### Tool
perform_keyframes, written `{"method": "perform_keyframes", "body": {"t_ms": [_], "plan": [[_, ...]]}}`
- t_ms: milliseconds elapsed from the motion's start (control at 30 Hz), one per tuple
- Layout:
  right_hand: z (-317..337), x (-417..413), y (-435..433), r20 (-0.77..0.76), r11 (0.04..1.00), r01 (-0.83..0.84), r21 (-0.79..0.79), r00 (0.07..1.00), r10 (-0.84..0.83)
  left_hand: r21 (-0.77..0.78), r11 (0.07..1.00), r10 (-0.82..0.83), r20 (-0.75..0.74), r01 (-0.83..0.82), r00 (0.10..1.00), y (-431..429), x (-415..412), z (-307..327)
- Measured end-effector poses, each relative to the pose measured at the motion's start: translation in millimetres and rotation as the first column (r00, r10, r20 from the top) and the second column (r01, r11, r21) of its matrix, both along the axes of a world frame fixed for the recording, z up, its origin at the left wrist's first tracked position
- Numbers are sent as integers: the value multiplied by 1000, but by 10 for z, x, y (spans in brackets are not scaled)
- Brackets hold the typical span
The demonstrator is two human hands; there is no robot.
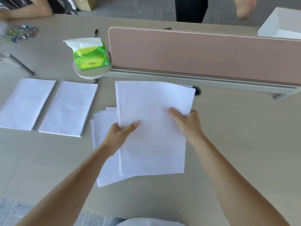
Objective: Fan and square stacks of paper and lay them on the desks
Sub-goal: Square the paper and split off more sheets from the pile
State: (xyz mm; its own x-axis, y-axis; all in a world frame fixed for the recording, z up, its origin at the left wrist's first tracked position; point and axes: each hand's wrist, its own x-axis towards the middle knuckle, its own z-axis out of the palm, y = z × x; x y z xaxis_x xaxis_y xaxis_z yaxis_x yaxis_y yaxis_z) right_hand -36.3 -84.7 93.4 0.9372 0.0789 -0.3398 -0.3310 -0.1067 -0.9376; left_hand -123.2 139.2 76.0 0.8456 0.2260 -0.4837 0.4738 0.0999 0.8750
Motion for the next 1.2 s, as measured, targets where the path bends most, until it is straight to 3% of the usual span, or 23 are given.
{"method": "perform_keyframes", "body": {"t_ms": [133,267,433,533,667,800,1067,1200], "plan": [[-459,25,756,-170,972,-195,-129,970,172,358,922,252,-267,-147,930,497,-320,-632],[-966,-228,1264,-322,861,-426,-278,886,334,580,814,326,-417,-28,848,774,-505,-1053],[-1190,-396,1420,-289,748,-427,-509,903,318,617,787,323,-446,25,835,781,-583,-1060],[-1272,-411,1405,-315,780,-404,-478,908,277,665,744,314,-433,65,845,678,-603,-959],[-1308,-390,1398,-323,796,-396,-458,908,266,636,771,285,-366,15,886,611,-547,-972],[-1359,-354,1388,-323,800,-394,-452,909,265,596,803,338,-457,2,823,725,-489,-995],[-1415,-366,1464,-356,836,-383,-394,902,246,620,783,396,-434,-51,809,770,-564,-1036],[-1506,-381,1470,-399,838,-381,-391,890,218,658,749,381,-331,-78,863,700,-535,-945]]}}
